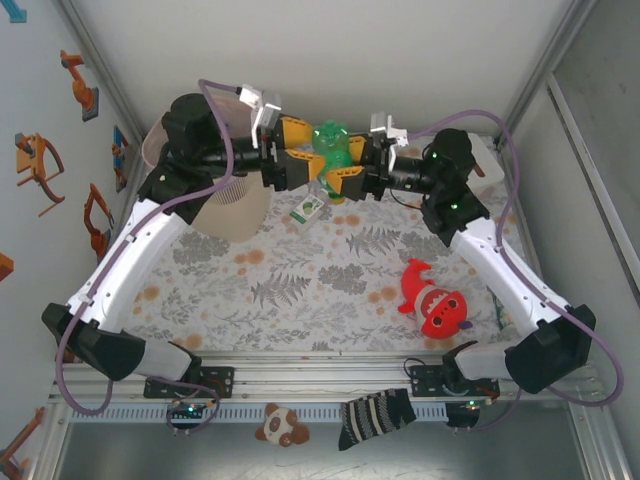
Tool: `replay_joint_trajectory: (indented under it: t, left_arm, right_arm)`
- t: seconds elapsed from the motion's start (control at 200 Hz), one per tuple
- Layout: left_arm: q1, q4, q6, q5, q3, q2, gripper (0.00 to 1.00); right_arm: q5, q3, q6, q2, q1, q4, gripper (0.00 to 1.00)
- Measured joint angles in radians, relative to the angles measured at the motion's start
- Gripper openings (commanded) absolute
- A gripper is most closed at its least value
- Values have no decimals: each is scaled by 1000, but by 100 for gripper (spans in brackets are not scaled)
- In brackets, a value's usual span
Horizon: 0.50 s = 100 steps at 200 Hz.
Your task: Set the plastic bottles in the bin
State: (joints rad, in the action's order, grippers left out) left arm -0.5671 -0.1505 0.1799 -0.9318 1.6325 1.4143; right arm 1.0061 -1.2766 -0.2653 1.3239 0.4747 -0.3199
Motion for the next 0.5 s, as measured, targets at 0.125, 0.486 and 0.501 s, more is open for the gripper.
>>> replay_joint_trajectory:
  t: [0.125, 0.486, 0.501]
  left_arm:
    - [-15, 1, -19, 0, 8, 6, 83]
    - [-35, 8, -47, 0, 38, 35, 72]
    - [-35, 8, -49, 0, 38, 35, 71]
  right_arm:
    - [0, -11, 0, 2, 13, 0, 51]
    - [8, -28, 10, 9, 44, 39, 50]
    - [7, -28, 12, 9, 45, 42, 50]
